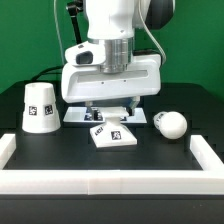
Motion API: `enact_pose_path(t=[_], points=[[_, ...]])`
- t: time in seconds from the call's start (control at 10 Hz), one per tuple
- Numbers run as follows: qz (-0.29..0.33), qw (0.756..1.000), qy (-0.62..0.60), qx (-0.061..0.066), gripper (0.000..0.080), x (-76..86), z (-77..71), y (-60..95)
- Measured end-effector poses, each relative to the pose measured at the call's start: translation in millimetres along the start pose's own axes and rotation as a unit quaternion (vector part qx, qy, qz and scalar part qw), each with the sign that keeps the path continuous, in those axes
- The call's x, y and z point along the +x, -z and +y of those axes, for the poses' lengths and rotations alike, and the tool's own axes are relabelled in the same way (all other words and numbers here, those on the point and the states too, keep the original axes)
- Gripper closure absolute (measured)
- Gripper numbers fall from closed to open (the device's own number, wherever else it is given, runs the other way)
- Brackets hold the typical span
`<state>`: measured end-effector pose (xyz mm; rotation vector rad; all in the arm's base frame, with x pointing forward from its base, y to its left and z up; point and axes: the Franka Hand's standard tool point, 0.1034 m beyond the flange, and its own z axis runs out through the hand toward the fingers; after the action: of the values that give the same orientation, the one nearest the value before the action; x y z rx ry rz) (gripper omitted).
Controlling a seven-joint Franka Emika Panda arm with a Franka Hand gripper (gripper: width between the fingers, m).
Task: Assemble lamp
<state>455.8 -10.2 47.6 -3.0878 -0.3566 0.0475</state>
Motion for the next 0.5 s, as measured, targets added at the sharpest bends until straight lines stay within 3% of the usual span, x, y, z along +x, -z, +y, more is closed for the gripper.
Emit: enact_pose_path(t=[0.1,0.5], points=[[0.000,1.000,0.000,0.000,0.0266,0.1,-0.2,0.1],[0.000,1.000,0.001,0.000,0.0265,0.3,-0.7,-0.2]])
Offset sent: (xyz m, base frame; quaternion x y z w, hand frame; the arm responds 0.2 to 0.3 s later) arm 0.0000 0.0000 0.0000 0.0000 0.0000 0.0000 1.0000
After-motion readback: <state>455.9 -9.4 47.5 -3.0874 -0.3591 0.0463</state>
